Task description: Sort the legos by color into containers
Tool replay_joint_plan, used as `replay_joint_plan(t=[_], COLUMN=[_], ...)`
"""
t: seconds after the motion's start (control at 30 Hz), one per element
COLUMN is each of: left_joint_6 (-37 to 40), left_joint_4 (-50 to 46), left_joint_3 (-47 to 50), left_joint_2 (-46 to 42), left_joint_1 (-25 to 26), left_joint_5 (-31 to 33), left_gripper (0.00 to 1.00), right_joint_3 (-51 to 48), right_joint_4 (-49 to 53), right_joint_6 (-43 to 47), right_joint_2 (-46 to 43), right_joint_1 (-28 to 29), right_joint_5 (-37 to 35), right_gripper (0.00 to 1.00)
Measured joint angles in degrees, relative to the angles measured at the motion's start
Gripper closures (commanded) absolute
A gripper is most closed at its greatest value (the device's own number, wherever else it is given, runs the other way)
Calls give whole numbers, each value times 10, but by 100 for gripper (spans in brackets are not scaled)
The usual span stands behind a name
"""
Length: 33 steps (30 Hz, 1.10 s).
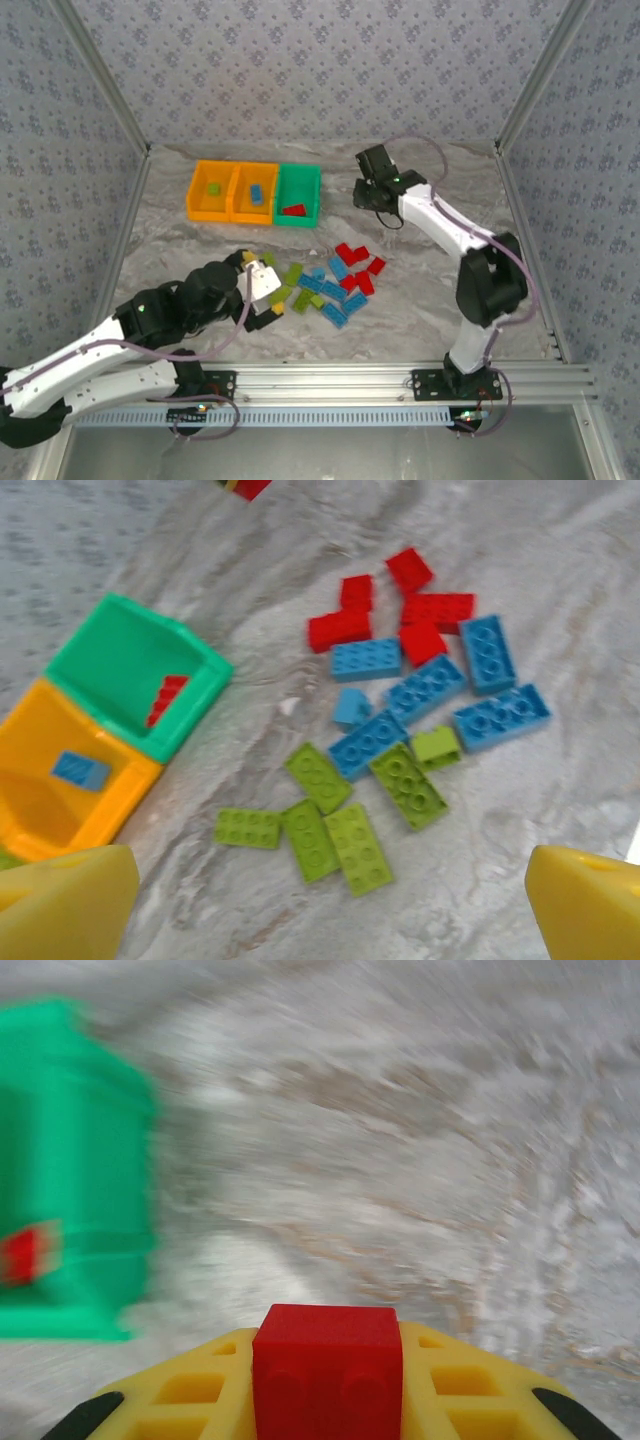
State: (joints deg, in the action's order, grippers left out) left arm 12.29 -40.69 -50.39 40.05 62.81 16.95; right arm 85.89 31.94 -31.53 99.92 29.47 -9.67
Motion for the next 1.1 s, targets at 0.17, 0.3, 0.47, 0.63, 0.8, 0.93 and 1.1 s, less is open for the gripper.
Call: replay_joint_plan(t=[0.17,0.3,0.47,0.63,0.8,0.93,1.1], left_joint_6=[-27,-40,-47,-51,-70,-130,-245], left_joint_4=[20,24,23,23,22,19,19], left_joint_3=[0,0,0,0,0,-6,-10], left_joint_2=[-47,-75,-75,-54,-32,-18,3], left_joint_1=[0,0,0,-5,-39,-78,-189], left_joint_5=[87,136,158,161,159,179,127], left_gripper=[1,1,1,1,1,1,1], right_joint_3=[53,163,294,393,470,483,366], right_joint_4=[-49,-51,-24,28,78,99,111], right_joint_6=[64,92,105,117,121,125,146], right_joint_2=[-15,90,245,346,380,359,222], right_joint_1=[92,113,103,96,95,96,104], right_joint_5=[1,7,5,16,24,27,26], right_gripper=[68,68,62,50,45,45,43])
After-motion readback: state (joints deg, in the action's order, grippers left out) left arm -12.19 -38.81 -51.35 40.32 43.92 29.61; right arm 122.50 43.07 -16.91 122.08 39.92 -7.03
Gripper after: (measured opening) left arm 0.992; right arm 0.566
